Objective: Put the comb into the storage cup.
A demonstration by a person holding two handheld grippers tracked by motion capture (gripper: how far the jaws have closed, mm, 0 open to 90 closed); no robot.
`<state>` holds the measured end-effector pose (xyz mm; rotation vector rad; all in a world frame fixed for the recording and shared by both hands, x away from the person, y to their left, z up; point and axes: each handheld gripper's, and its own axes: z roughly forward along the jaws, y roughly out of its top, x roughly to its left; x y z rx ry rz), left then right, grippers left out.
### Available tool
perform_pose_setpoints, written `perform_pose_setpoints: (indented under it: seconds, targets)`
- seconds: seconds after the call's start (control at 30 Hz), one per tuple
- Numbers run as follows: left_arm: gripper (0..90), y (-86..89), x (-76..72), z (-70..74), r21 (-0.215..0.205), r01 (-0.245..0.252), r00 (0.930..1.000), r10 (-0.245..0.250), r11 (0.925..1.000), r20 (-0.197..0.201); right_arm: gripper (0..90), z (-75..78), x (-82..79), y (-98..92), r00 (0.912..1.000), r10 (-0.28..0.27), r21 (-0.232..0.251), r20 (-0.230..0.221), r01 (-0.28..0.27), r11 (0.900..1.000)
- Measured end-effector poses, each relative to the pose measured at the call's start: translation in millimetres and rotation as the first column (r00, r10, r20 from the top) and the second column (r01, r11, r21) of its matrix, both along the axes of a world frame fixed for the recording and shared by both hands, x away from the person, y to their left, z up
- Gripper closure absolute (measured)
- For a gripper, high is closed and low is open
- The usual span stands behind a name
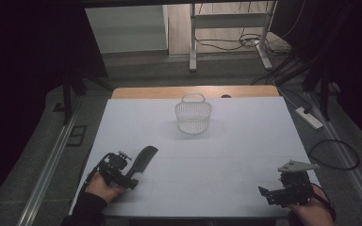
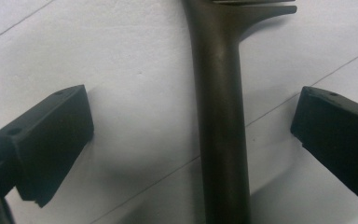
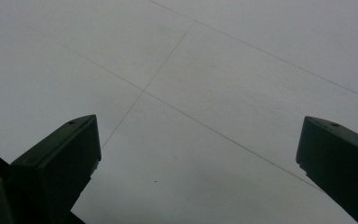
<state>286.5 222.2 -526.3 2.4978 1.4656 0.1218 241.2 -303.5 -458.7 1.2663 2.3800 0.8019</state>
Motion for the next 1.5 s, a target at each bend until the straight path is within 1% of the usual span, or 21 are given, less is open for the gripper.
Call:
perform_pose_setpoints:
  seconds: [0.07, 0.13, 0.23, 0.33, 0.37, 0.47, 0.57, 0.6, 0.63, 0.67, 0.87, 0.97, 1.13, 1.17, 1.33, 1.5]
  targets:
    - [0.5, -0.3, -0.1, 1.1, 0.006, 0.003, 1.0, -0.003, 1.0, -0.003, 0.0, 0.0, 0.0, 0.1, 1.0, 0.001, 0.0, 0.001, -0.001, 1.0]
    - [3.4, -1.1, -1.0, 2.6, 0.001, 0.003, 1.0, -0.003, 1.0, -0.002, 0.0, 0.0, 0.0, 0.1, 1.0, 0.001, 0.0, 0.0, -0.001, 1.0]
    - [12.2, -2.2, -3.0, 6.3, -0.001, 0.014, 0.9999, -0.014, 0.9999, 0.002, 0.0, 0.0, 0.0, 0.0, 1.0, 0.001, 0.0, 0.0, -0.001, 1.0]
    - [24.7, -2.7, -5.3, 9.9, -0.008, 0.017, 0.9998, -0.017, 0.9998, 0.011, 0.0, 0.1, -0.2, 0.1, 1.0, 0.001, 0.0, 0.001, -0.001, 1.0]
    - [30.9, -2.3, -5.9, 10.9, -0.014, 0.013, 0.9998, -0.013, 0.9998, 0.017, 0.0, 0.1, -0.1, 0.1, 1.0, 0.001, 0.0, 0.001, -0.001, 1.0]
    - [47.8, -0.8, -6.9, 13.1, -0.012, 0.01, 0.9996, -0.01, 0.9999, 0.026, 0.0, 0.1, -0.1, 0.1, 1.0, 0.002, 0.0, 0.001, -0.002, 1.0]
    - [60.1, -3.2, -8.4, 14.0, -0.01, 0.021, 0.9993, -0.021, 0.9997, 0.031, 0.0, 0.0, -0.1, 0.1, 1.0, 0.003, -0.002, 0.001, -0.003, 1.0]
    - [65.7, -3.6, -8.5, 14.3, -0.008, 0.03, 0.9992, -0.029, 0.9995, 0.028, 0.0, 0.0, -0.1, 0.1, 1.0, 0.003, -0.002, 0.001, -0.003, 1.0]
    - [69.6, -4.5, -8.7, 14.4, -0.01, 0.027, 0.9992, -0.027, 0.9996, 0.028, 0.0, 0.0, -0.1, 0.1, 1.0, 0.003, -0.002, 0.002, -0.003, 1.0]
    - [71.5, -4.5, -8.6, 14.4, -0.012, 0.028, 0.9993, -0.027, 0.9995, 0.027, 0.0, 0.0, -0.2, 0.1, 1.0, 0.003, -0.002, 0.002, -0.003, 1.0]
    - [71.9, -2.6, -7.9, 14.6, -0.023, 0.022, 0.9995, -0.022, 0.9995, 0.021, 0.0, 0.1, -0.3, 0.3, 1.0, 0.004, -0.004, 0.001, -0.004, 1.0]
    - [72.0, -0.8, -7.6, 14.7, -0.038, 0.013, 0.9997, -0.012, 0.9992, 0.02, 0.0, 0.1, -0.3, 0.4, 1.0, 0.006, -0.005, 0.003, -0.006, 1.0]
    - [72.0, 0.9, -7.7, 15.6, -0.059, 0.011, 0.9998, -0.01, 0.9982, 0.019, 0.1, 0.1, -0.3, 0.4, 1.0, 0.006, -0.005, 0.003, -0.006, 1.0]
    - [72.0, 1.3, -7.8, 16.3, -0.07, 0.014, 0.9997, -0.013, 0.9974, 0.022, 0.1, 0.1, -0.4, 0.4, 1.0, 0.006, -0.005, 0.003, -0.006, 1.0]
    - [72.0, 3.0, -8.9, 19.3, -0.092, 0.013, 0.9991, -0.01, 0.9957, 0.042, 0.1, 0.1, -0.5, 0.4, 1.0, 0.007, -0.005, 0.004, -0.007, 1.0]
    - [72.0, 4.7, -10.8, 23.9, -0.127, 0.021, 0.9967, -0.011, 0.9917, 0.08, 0.1, 0.2, -0.5, 0.4, 1.0, 0.006, -0.005, 0.004, -0.006, 1.0]
